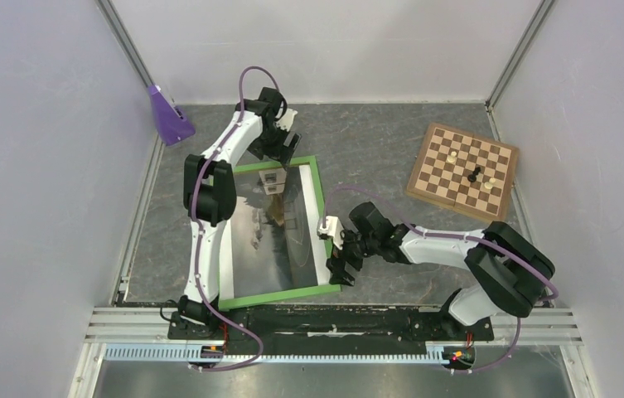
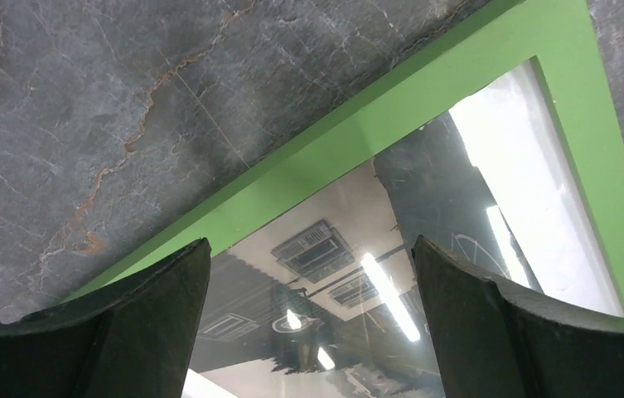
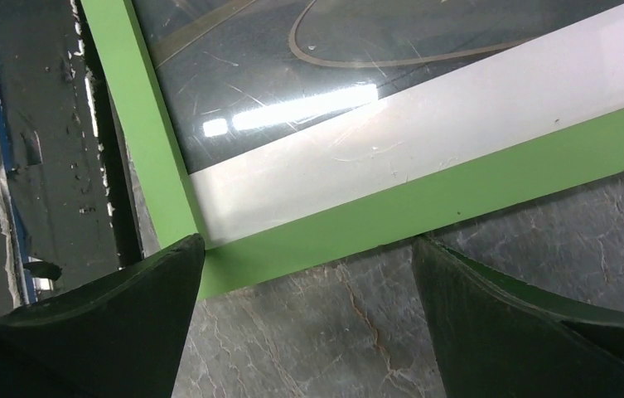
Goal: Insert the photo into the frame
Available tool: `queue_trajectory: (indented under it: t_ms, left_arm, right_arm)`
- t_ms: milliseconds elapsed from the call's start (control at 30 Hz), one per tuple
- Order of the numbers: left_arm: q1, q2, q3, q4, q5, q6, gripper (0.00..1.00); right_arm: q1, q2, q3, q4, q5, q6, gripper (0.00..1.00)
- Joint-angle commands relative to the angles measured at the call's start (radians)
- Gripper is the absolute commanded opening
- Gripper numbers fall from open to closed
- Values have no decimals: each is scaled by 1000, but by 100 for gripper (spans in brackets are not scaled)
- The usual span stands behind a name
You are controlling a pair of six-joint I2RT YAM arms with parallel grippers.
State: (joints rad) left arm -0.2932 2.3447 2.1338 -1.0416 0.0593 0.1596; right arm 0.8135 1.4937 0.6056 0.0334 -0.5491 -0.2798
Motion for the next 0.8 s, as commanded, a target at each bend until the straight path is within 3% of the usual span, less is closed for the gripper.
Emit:
queue_trajectory:
  t_ms: [0, 167, 467, 600, 767]
  left_arm:
    - [19, -25, 33, 1, 43, 43, 98]
    - [44, -108, -28, 4, 33, 36, 98]
    - [129, -401, -329, 78, -55, 65, 98]
    - [215, -516, -497, 119, -77, 78, 98]
    - [345, -578, -641, 137, 16, 79, 98]
  right_arm:
    - [-2, -12, 27, -32, 42, -22, 97]
    - [-40, -10, 39, -32, 145, 21, 98]
    - [-81, -79, 117, -4, 314, 70, 98]
    - [-80, -24, 195, 6, 374, 100, 98]
    - [-84, 85, 257, 49, 416, 176, 98]
